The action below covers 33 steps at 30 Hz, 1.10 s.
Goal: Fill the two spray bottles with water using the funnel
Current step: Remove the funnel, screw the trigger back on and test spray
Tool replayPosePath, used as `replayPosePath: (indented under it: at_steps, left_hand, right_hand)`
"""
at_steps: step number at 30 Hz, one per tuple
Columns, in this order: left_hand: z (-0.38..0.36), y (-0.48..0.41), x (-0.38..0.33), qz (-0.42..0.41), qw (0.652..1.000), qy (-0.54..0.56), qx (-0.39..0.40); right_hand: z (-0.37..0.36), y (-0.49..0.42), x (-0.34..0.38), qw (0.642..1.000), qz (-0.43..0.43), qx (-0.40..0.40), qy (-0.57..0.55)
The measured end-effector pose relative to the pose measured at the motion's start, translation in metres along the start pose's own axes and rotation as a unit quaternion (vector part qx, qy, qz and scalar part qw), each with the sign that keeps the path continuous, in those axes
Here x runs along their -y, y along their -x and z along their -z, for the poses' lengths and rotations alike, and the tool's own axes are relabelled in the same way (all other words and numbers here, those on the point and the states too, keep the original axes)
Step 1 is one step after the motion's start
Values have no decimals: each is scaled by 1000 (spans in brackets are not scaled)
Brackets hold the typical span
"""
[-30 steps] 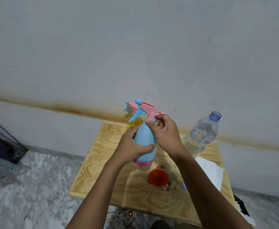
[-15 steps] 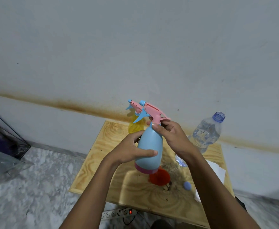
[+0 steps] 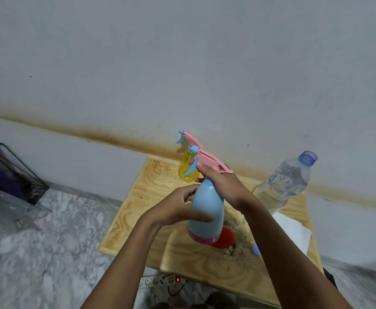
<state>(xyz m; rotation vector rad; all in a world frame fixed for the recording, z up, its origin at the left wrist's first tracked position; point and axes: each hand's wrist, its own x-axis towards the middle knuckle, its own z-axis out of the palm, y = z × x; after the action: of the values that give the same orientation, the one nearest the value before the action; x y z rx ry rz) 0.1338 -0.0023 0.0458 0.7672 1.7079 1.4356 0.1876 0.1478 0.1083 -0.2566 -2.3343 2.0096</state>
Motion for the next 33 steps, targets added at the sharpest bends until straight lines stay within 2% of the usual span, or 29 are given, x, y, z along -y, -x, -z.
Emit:
replayPosePath:
  at_steps: [4, 7, 10, 12, 15, 18, 27, 33]
  left_hand:
    - [28, 13, 27, 72, 996, 49, -23]
    - [50, 19, 56, 155, 981, 9, -113]
    - [64, 11, 97, 226, 935, -76, -264]
    - [71, 5, 123, 269, 900, -149, -308]
    - [75, 4, 150, 332, 847, -290, -297]
    - [71, 6, 165, 350, 818, -357, -285]
    - [69, 4, 171, 356, 806, -378, -286]
    - [69, 3, 171, 358, 811, -360, -290]
  right_hand:
    - [-2, -11, -8, 1000, -23, -11, 0]
    - [-5, -23, -20, 997, -69, 5, 24]
    - [-11, -35, -35, 992, -101, 44, 56]
    - [-14, -42, -47, 984, -139, 66, 94]
    - [-21, -50, -60, 970, -169, 100, 145]
    - [-28, -57, -66, 956, -200, 121, 178]
    - [-43, -75, -90, 935, -223, 152, 231]
    - [-47, -82, -104, 925, -242, 151, 251]
